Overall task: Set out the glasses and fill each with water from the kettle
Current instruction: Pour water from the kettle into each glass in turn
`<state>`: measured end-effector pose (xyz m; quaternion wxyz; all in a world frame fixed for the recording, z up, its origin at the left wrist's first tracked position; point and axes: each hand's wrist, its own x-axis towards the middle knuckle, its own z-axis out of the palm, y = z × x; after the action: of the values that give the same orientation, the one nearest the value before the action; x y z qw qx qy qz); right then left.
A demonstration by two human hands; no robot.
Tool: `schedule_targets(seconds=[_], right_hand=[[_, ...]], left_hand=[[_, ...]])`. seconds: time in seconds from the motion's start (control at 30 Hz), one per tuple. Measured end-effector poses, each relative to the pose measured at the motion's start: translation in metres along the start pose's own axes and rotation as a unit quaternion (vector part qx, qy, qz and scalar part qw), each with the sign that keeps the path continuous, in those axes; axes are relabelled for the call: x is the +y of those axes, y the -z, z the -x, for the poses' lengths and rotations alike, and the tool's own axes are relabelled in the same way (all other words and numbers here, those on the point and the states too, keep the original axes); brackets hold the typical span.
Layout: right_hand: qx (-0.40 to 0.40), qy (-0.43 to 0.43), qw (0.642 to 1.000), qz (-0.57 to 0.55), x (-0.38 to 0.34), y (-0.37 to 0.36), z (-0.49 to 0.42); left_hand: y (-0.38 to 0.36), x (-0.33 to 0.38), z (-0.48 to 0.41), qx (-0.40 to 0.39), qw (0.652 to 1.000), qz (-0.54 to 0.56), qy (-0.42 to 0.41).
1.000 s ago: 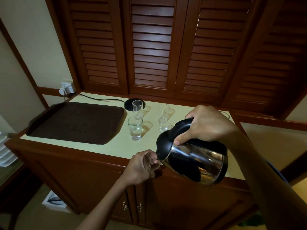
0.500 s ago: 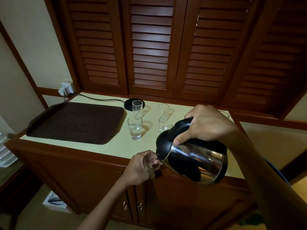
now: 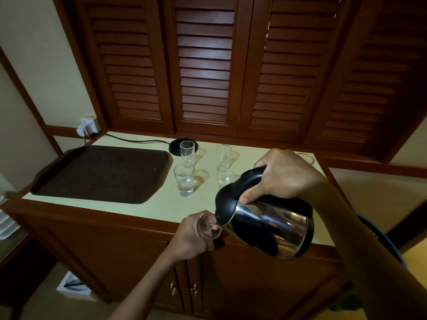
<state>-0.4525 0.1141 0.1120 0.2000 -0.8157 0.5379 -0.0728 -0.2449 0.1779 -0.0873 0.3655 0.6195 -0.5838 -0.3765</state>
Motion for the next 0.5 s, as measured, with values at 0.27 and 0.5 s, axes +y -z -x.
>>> schedule_targets(seconds=[0.27,0.5], right_hand=[[-0.002,-0.004,1.0,0.002,0.0025,0.0031,-0.0004],[-0.001,-0.002,1.0,-0.004,0.0021,0.0042,0.002]], left_hand=[[-0.0022,0.0019,0.0019,0.001,1.0,-0.003,0.006],[-0.0019,0.0022,0.0029,-0.005,1.0,-0.006,-0.001]])
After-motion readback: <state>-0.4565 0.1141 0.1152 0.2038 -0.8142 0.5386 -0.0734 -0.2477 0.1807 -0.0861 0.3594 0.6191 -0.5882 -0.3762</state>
